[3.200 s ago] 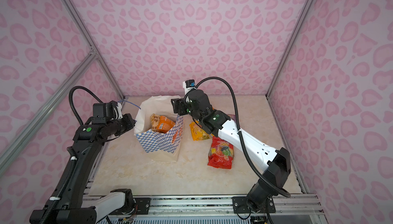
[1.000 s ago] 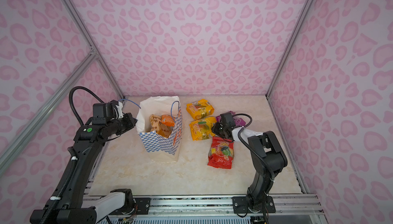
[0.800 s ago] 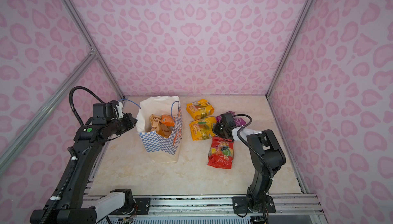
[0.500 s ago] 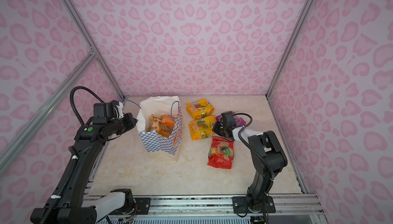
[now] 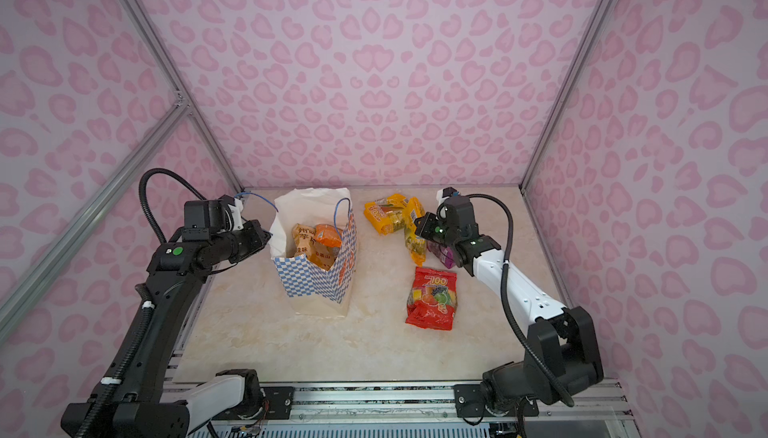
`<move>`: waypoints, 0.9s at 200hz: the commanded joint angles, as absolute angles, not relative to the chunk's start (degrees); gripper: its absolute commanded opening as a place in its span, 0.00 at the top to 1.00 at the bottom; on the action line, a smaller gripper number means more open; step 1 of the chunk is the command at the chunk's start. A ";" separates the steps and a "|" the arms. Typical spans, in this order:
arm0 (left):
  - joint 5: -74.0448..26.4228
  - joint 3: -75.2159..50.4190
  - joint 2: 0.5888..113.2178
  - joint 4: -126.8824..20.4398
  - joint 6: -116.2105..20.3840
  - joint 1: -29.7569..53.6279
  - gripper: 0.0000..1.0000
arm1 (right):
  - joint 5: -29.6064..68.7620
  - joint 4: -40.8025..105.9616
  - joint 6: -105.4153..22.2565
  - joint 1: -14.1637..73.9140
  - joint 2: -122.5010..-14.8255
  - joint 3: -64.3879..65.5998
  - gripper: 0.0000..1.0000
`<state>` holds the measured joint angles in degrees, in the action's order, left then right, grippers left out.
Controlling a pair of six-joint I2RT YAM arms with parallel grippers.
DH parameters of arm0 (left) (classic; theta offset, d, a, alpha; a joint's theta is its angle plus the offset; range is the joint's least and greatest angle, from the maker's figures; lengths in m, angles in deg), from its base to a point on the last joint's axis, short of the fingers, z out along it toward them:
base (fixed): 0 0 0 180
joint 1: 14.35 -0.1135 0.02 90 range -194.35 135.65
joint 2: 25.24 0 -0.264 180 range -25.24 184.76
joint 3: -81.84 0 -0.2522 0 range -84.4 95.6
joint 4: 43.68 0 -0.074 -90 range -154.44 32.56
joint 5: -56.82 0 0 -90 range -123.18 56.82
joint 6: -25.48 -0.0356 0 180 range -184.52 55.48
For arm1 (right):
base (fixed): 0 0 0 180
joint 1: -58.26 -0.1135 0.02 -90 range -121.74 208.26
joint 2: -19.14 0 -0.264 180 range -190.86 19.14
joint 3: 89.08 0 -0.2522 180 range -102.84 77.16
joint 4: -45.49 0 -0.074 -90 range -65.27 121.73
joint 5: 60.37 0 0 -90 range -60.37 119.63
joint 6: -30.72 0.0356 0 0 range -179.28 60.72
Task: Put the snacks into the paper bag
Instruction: 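Lift the yellow gummy bag with the right gripper over the paper bag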
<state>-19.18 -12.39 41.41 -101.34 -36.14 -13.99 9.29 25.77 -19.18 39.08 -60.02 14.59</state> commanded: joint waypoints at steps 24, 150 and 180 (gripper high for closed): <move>-15.87 -12.24 41.04 -99.04 -37.51 -14.00 0.94 | 17.92 22.83 -25.06 33.75 -50.27 6.44 1.00; -15.69 -14.35 37.48 -99.30 -39.82 -13.83 0.94 | 22.16 27.04 -33.60 10.29 -65.94 -30.39 1.00; -15.28 -14.33 36.73 -99.10 -39.56 -13.83 0.94 | 21.26 26.67 -32.75 7.68 -73.84 -38.34 1.00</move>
